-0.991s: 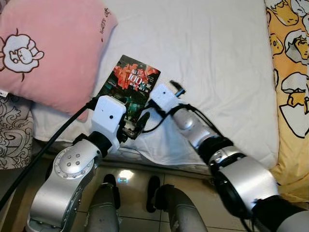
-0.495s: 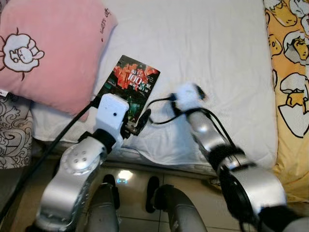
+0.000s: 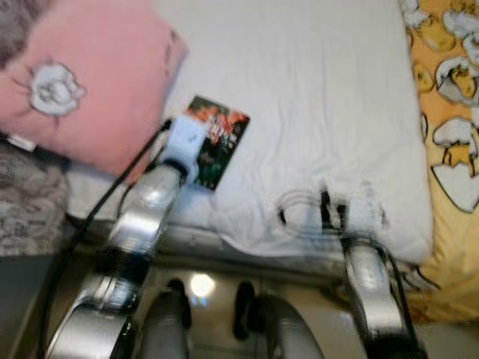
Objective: Clean up the room
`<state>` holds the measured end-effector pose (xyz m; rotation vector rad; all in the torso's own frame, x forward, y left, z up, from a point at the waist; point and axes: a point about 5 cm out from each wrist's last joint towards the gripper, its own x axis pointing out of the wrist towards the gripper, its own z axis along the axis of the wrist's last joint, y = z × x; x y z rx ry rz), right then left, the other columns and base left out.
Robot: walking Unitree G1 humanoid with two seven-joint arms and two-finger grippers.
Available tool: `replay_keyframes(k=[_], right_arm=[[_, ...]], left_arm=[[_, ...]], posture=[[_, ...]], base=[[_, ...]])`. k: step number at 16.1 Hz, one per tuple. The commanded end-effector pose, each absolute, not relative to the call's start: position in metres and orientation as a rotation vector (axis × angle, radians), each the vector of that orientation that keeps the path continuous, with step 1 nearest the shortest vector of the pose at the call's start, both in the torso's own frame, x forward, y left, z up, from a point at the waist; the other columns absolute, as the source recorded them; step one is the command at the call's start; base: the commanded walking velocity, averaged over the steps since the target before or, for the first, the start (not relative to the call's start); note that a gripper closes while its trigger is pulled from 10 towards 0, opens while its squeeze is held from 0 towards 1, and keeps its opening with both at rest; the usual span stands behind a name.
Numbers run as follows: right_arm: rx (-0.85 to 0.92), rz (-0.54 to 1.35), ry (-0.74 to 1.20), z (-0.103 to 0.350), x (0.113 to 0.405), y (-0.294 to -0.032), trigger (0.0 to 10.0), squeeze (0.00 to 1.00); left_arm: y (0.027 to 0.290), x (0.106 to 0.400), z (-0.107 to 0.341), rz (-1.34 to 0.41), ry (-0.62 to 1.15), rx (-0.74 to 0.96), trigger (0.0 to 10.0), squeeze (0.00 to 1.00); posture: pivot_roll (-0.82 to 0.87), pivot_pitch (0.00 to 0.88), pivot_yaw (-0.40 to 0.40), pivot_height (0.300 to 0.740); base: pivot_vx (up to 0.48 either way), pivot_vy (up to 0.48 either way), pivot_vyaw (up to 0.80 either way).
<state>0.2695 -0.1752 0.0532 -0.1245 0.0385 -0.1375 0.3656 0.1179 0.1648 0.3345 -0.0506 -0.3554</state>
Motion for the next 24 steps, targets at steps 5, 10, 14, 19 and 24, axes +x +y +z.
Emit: replay_keyframes(k=[5, 10, 14, 19, 24], right_arm=[[-0.173, -0.023, 0.027, 0.063, 0.212, -0.149, 10.0, 0.0], [-0.173, -0.022, 0.136, 0.063, 0.175, -0.147, 10.0, 0.0], [-0.174, 0.035, 0.165, 0.069, 0.154, -0.138, 10.0, 0.0], [-0.165, 0.057, 0.235, 0.065, 0.135, -0.139, 10.0, 0.0], [-0.167, 0.095, 0.271, 0.064, 0.13, -0.137, 10.0, 0.0]], left_arm=[[0.064, 0.389, 0.156, -0.451, 0.053, 0.355, 10.0, 0.0], [0.05, 0.389, 0.144, -0.457, 0.176, 0.293, 10.0, 0.0], [0.037, 0.388, 0.149, -0.495, 0.185, 0.253, 10.0, 0.0], [0.023, 0.372, 0.121, -0.622, 0.341, 0.243, 10.0, 0.0], [0.04, 0.367, 0.1, -0.542, 0.438, 0.285, 10.0, 0.0]], posture=[[-0.06, 0.223, -0.051, 0.74], [-0.1, 0.277, -0.026, 0.74], [-0.13, 0.31, -0.018, 0.74], [-0.15, 0.337, -0.03, 0.74], [-0.16, 0.347, -0.046, 0.74]], base=[[0.0, 0.0, 0.0], [0.0, 0.0, 0.0], [0.0, 0.0, 0.0], [0.0, 0.0, 0.0], [0.0, 0.0, 0.0]])
